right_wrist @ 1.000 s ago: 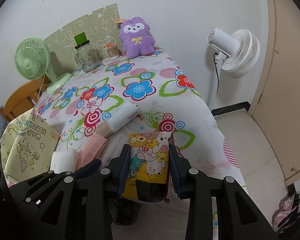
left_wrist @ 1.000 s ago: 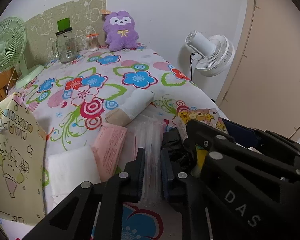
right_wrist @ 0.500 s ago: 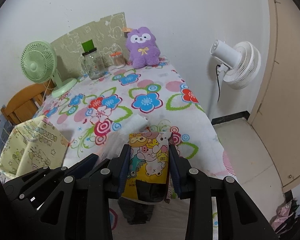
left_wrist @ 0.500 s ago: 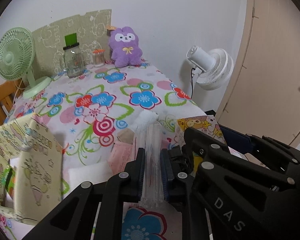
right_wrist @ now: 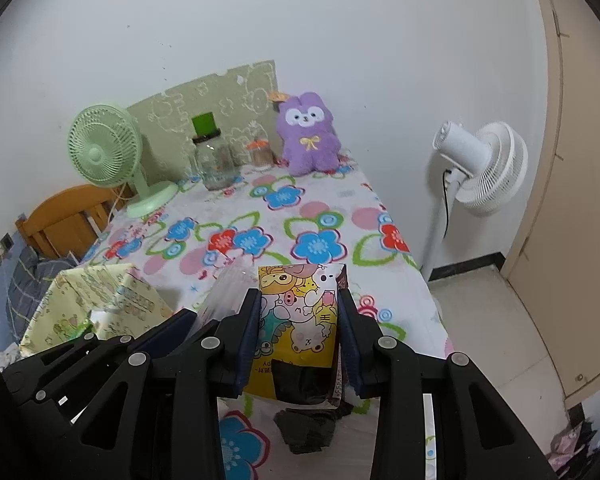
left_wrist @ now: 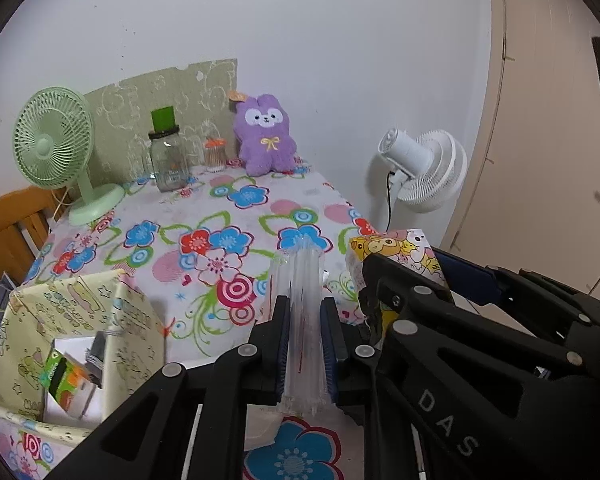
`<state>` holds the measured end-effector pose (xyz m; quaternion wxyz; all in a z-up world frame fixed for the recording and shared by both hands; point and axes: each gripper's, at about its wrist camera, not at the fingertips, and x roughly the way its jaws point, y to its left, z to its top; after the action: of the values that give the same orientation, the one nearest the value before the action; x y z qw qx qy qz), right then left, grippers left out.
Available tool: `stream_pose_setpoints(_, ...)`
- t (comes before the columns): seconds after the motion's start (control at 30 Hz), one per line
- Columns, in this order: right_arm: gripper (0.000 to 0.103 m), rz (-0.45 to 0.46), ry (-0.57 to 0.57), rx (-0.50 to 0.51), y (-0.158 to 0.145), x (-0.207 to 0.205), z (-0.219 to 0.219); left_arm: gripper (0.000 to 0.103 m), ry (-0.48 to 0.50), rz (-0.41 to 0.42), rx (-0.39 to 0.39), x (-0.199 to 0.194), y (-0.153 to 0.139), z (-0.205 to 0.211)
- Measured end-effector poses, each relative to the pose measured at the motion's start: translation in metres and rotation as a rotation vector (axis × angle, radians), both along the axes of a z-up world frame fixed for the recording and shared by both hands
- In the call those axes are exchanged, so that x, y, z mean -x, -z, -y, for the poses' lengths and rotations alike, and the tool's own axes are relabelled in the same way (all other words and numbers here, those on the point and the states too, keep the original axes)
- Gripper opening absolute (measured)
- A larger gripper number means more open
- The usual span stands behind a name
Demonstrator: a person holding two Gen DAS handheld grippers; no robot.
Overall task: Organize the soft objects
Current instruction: 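Carry the straw bag with the left tool while the right tool carries the yellow pack over the box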
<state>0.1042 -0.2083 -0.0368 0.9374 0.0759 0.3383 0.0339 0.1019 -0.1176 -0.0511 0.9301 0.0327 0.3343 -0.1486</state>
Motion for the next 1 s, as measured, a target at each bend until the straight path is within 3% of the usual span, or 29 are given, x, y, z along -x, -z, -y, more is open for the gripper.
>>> stream_pose_setpoints(0.4,0.04,0.062,-0.038,0.016,-0.031,0.008,-0.029,0.013,-0.028,0.057,0.002,0.012,-0.027,-0.029)
stream_pose_setpoints(1.0,0.04,0.105,-0.133,0.025,-0.054,0.006,-0.087,0.013,-0.095,0.115,-0.032,0.016,-0.048,-0.086)
